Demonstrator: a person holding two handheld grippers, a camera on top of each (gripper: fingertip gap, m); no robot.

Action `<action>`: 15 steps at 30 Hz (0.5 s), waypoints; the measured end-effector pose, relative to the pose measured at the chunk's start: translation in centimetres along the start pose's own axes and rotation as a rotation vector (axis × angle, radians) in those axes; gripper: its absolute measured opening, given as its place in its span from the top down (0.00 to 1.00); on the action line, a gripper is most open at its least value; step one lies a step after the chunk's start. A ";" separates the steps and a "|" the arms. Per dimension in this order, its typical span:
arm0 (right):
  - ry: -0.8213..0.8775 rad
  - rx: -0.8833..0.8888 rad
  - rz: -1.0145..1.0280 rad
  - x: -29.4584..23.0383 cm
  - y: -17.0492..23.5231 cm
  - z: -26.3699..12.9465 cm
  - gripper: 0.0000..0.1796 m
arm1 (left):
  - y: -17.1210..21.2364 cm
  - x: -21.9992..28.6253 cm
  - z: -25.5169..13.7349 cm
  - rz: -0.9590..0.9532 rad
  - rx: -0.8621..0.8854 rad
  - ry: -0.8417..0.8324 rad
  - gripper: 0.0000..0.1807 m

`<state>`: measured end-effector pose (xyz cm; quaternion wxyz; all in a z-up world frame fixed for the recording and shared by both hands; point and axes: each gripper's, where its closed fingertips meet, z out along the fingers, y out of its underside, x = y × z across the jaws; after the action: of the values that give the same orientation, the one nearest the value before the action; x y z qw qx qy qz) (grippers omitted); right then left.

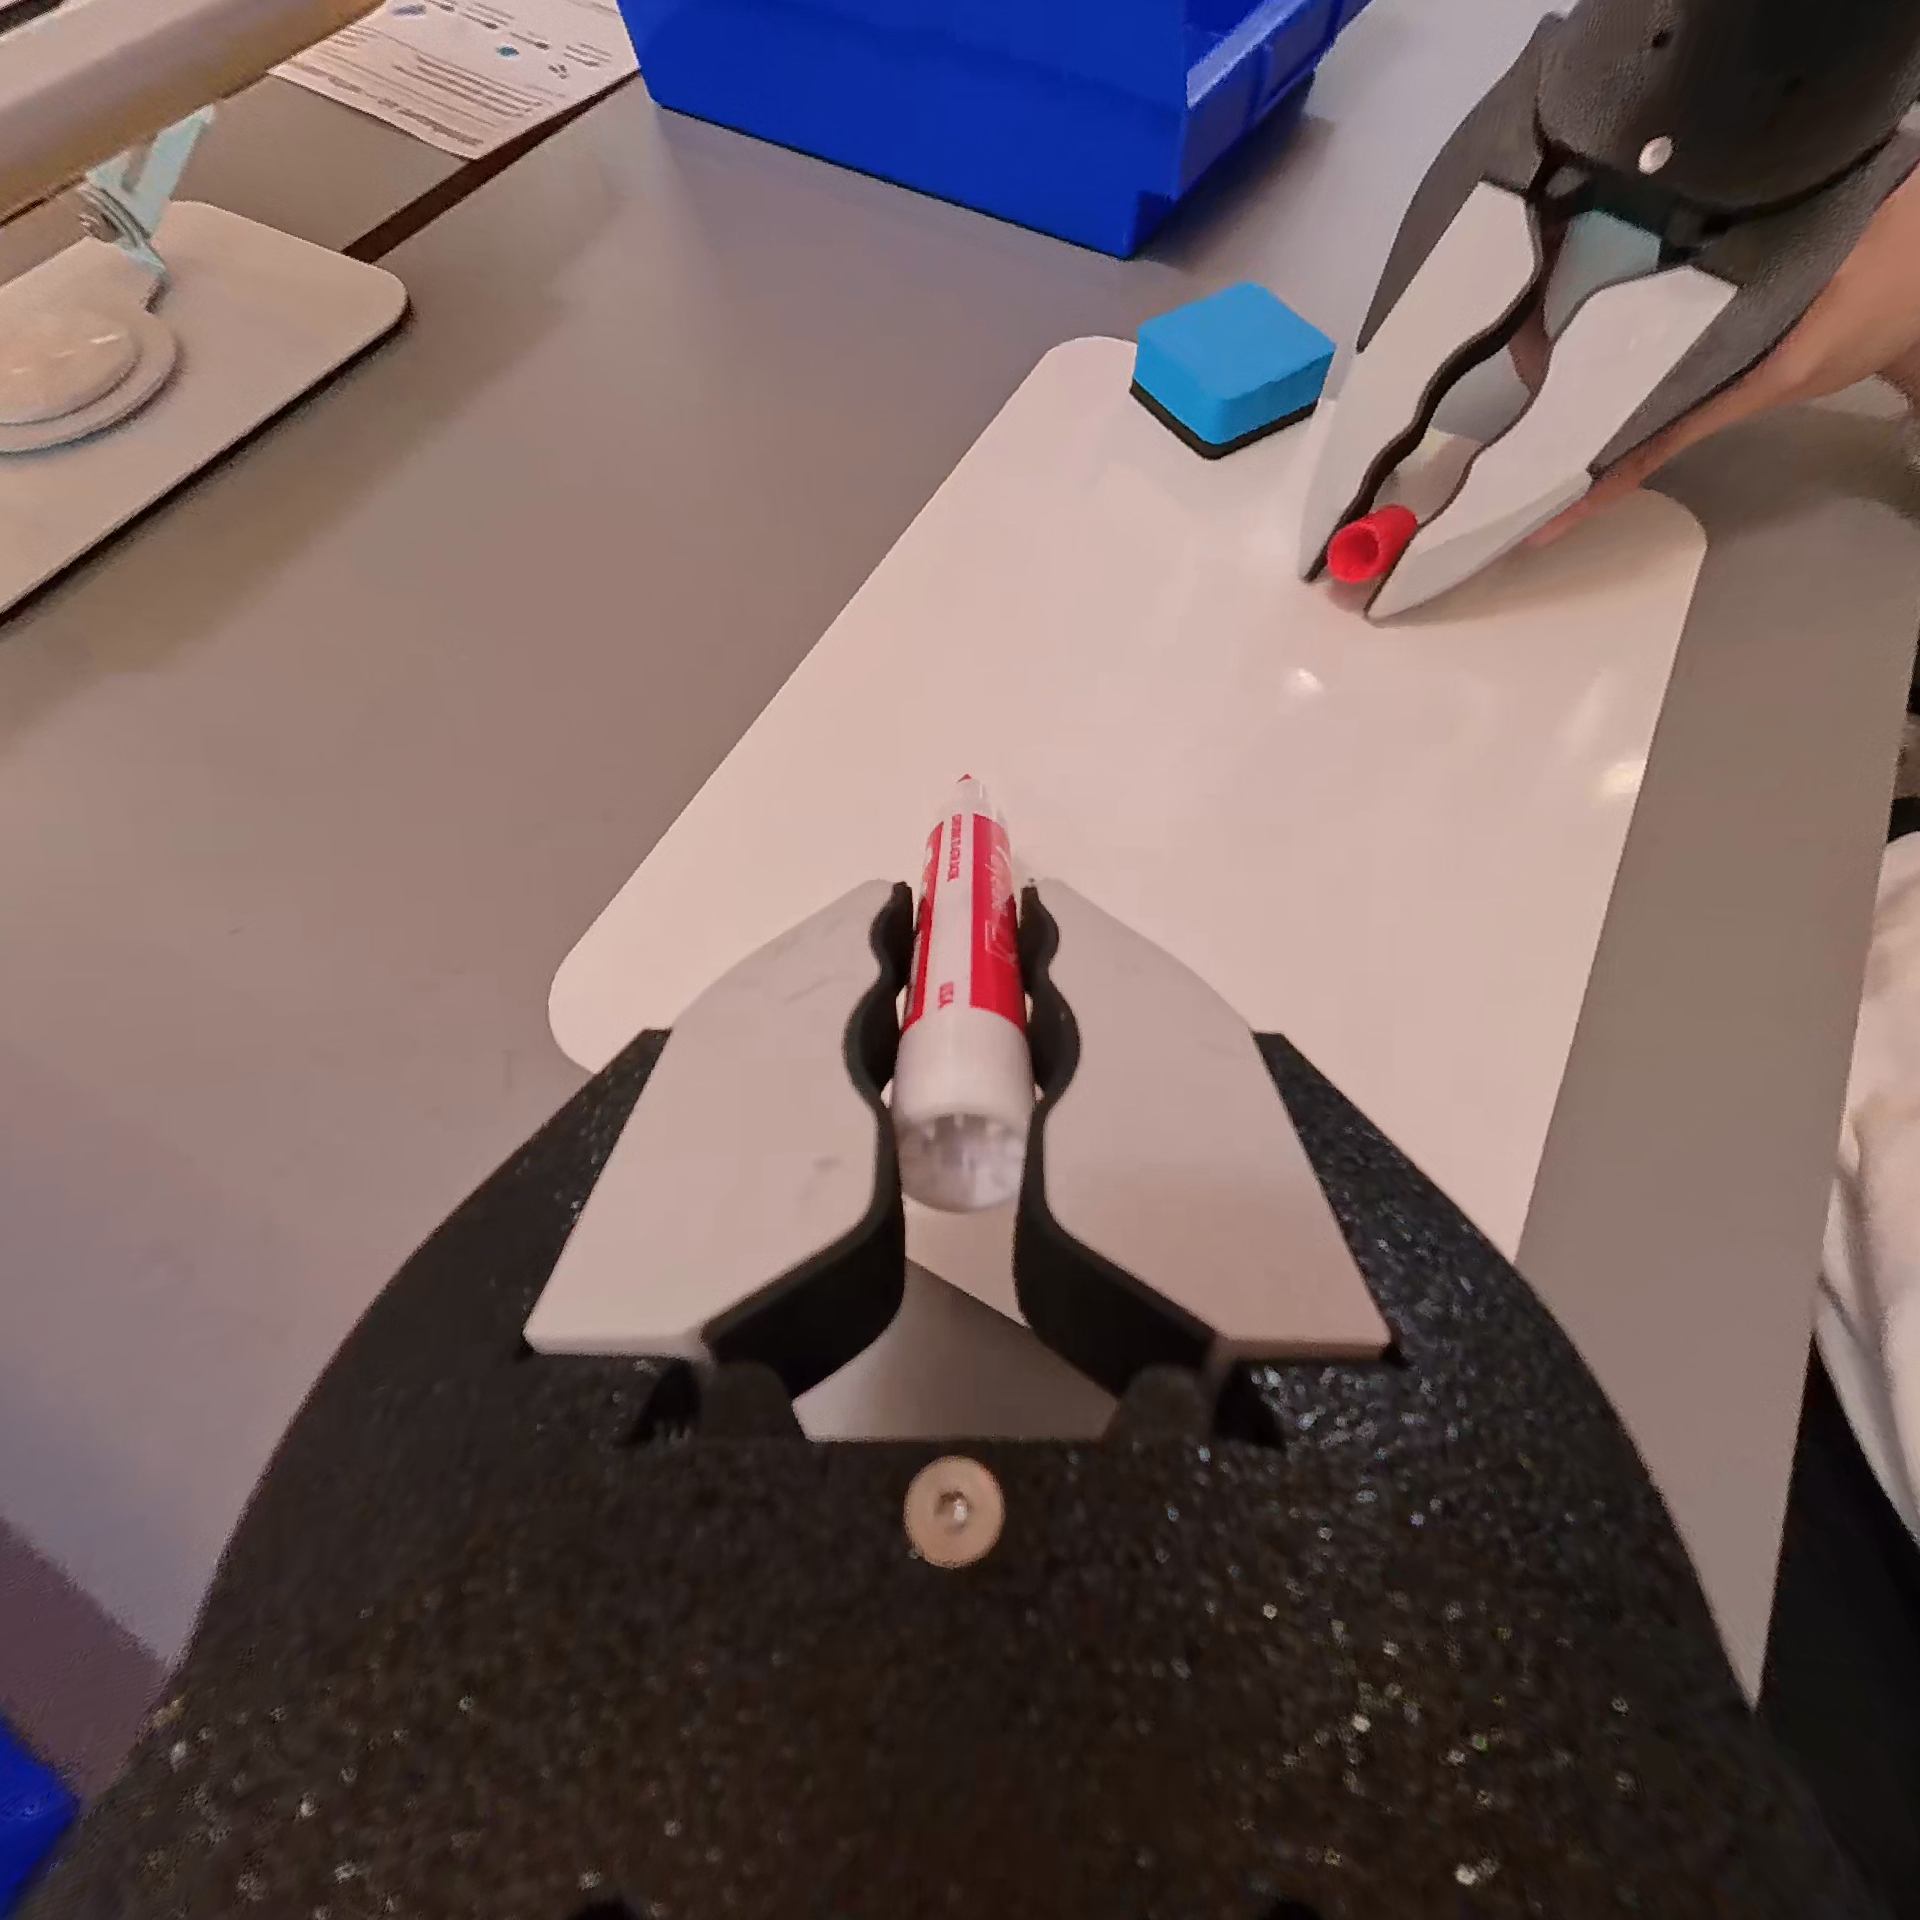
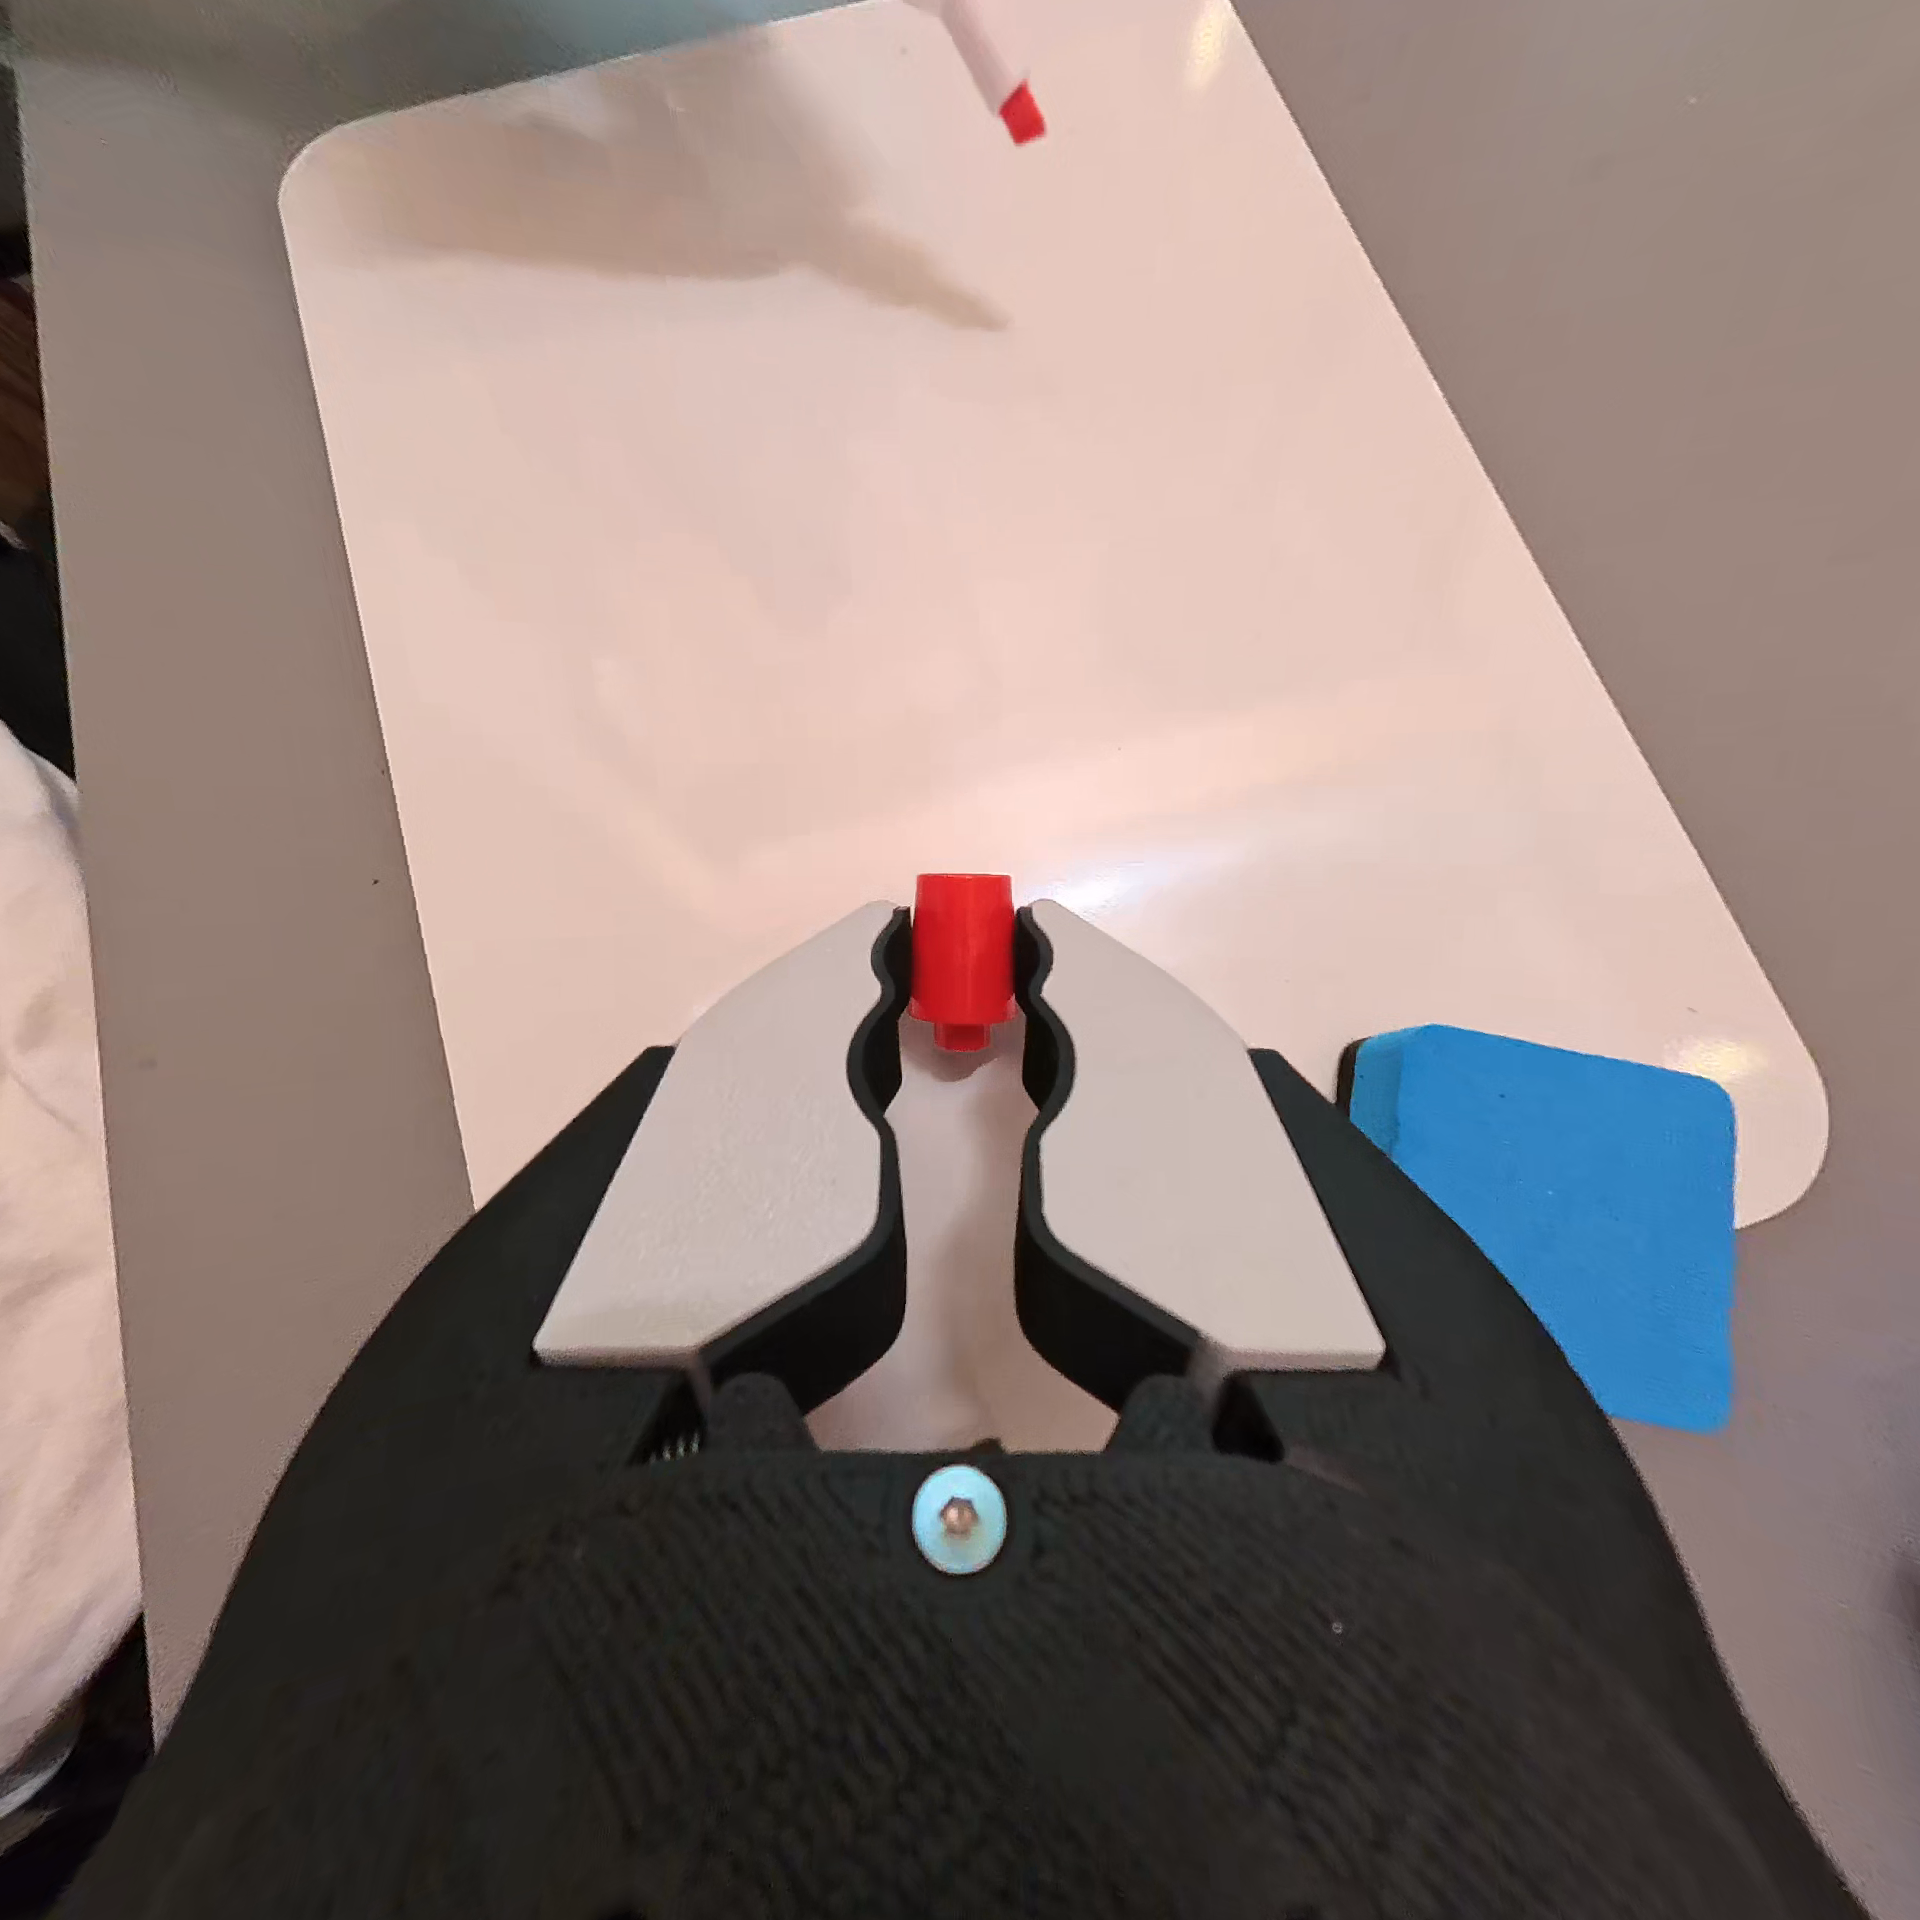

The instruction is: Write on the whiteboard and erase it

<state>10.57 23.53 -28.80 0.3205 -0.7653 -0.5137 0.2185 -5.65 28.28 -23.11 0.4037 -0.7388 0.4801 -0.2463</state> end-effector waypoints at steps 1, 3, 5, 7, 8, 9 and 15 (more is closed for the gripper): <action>0.003 -0.001 0.002 0.0 0.0 0.0 0.89 | 0.1 0.1 0.2 0.011 -0.009 0.003 0.89; 0.002 -0.002 0.001 0.0 0.0 0.0 0.89 | 0.4 0.1 0.6 0.029 -0.023 0.001 0.89; 0.003 -0.001 0.002 0.0 0.0 0.0 0.89 | 0.7 0.0 0.9 0.037 -0.043 -0.003 0.89; 0.001 -0.001 0.001 0.0 0.0 0.0 0.89 | 0.9 -0.1 1.1 0.049 -0.054 -0.006 0.89; 0.001 -0.001 0.001 0.0 0.0 0.0 0.89 | 1.0 -0.1 1.2 0.051 -0.058 -0.005 0.89; 0.001 -0.001 0.001 0.0 0.0 0.0 0.89 | 1.0 -0.2 1.3 0.053 -0.057 -0.007 0.89; -0.005 -0.001 -0.003 -0.2 0.0 0.0 0.89 | 1.1 0.2 1.6 0.080 -0.061 -0.003 0.89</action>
<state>10.50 23.36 -28.80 0.3194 -0.7639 -0.5159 0.2196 -4.94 28.48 -24.86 0.3912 -0.7314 0.5159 -0.2145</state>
